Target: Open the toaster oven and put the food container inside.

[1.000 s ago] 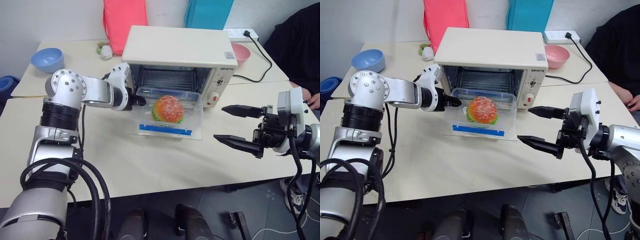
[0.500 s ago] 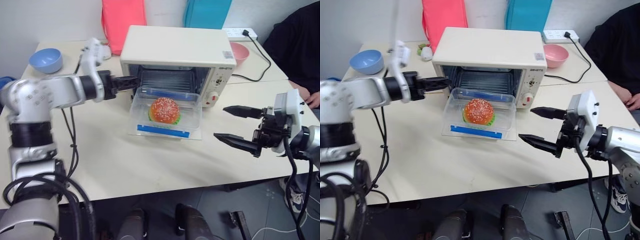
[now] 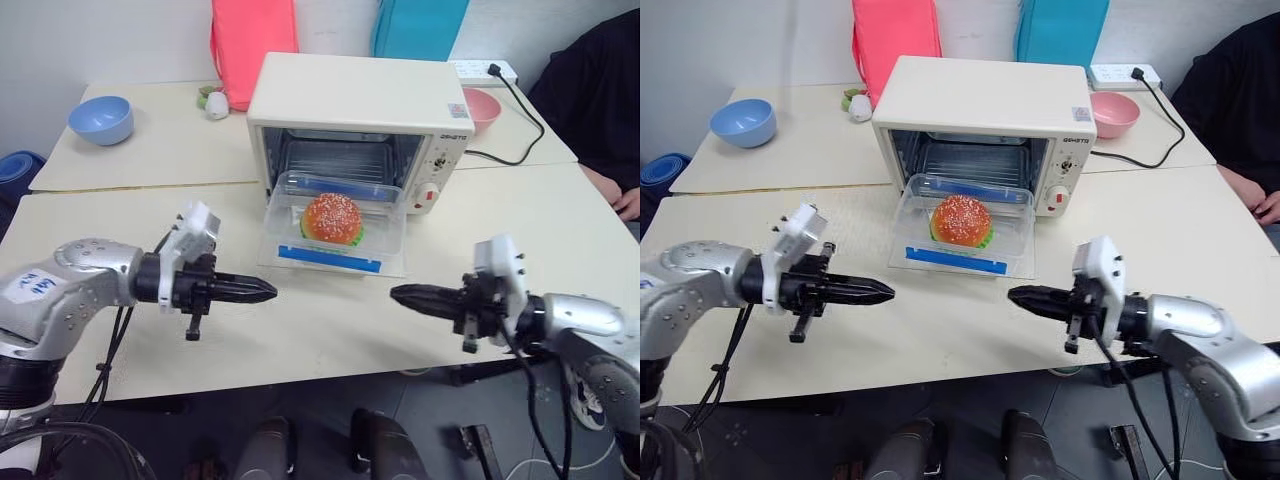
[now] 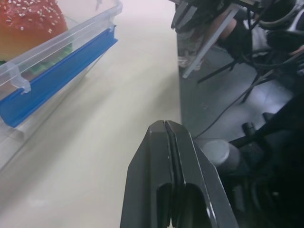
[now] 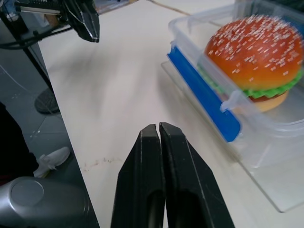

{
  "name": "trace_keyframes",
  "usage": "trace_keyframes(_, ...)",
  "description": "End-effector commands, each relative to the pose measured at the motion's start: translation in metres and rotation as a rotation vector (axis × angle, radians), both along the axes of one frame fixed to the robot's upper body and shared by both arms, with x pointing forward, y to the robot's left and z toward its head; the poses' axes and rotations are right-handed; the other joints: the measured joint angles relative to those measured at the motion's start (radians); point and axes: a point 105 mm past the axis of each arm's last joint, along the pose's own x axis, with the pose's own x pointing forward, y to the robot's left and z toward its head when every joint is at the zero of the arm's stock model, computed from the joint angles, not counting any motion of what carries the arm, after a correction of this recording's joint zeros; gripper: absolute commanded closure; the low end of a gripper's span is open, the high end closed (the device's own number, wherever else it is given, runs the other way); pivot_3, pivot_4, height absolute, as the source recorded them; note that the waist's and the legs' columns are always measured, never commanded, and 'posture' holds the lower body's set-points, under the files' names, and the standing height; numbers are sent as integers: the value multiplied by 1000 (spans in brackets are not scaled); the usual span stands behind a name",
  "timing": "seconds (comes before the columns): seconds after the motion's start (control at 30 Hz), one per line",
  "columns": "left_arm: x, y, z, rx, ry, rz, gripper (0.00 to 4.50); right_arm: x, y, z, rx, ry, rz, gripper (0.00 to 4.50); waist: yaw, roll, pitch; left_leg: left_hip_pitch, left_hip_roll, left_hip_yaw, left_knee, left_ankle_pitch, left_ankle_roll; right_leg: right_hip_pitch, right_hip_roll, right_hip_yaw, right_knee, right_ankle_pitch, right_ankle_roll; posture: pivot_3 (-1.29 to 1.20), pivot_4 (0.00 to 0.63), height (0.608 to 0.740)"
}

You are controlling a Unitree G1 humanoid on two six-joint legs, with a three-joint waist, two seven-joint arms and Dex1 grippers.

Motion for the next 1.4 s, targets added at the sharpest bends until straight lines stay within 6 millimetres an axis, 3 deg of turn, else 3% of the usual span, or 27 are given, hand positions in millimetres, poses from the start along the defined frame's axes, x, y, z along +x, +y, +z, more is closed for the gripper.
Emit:
trace_keyframes(0.03,20,-6,-8,46,-85,60,4500,19,4,-4,-40,-64,-55,4441,0,0,0,0,0,0,0,0,-1,0,0,0,0,0,0,0,150,740)
trace_keyframes(0.37,76,-38,-5,-44,-171,217,4500,84,16,2,-36,-186,-185,4441,-3,0,0,-3,-3,2,7,1,2,-2,4,-8,9,2,3,0,150,740)
trace_keyframes(0.67,141,-46,31,-162,-300,486,4500,141,26,23,38,-281,-351,4441,-6,0,0,-7,-3,1,14,0,4,-2,5,-9,11,3,5,0,150,740)
trace_keyframes(0.87,160,-48,46,-219,-331,554,4500,160,35,34,84,-314,-399,4441,-24,0,0,-9,-3,1,14,0,4,-4,4,-10,11,3,5,0,150,740)
trace_keyframes(0.97,148,-46,52,-237,-330,488,4500,152,35,36,82,-323,-357,4441,-27,0,0,-9,-3,1,14,0,3,-4,4,-10,11,3,5,0,150,740)
trace_keyframes(1.13,114,-23,66,-246,-329,372,4500,120,24,36,53,-315,-279,4441,-30,0,0,-16,-3,1,15,0,3,-12,4,-10,13,3,5,0,150,740)
trace_keyframes(1.17,105,-18,70,-250,-320,346,4320,111,21,35,46,-305,-262,4481,-29,0,0,-17,-3,1,15,0,3,-13,4,-9,15,3,5,0,150,740)
trace_keyframes(1.27,61,6,91,-253,-314,204,3616,60,11,30,36,-214,-145,4500,-27,0,0,-18,-3,1,15,0,3,-15,4,-9,16,3,5,0,150,740)
trace_keyframes(1.4,30,25,107,-218,-287,152,2375,19,-4,9,-20,-79,-125,4500,-24,0,0,-17,-3,0,16,0,2,-13,3,-9,15,3,5,0,150,740)
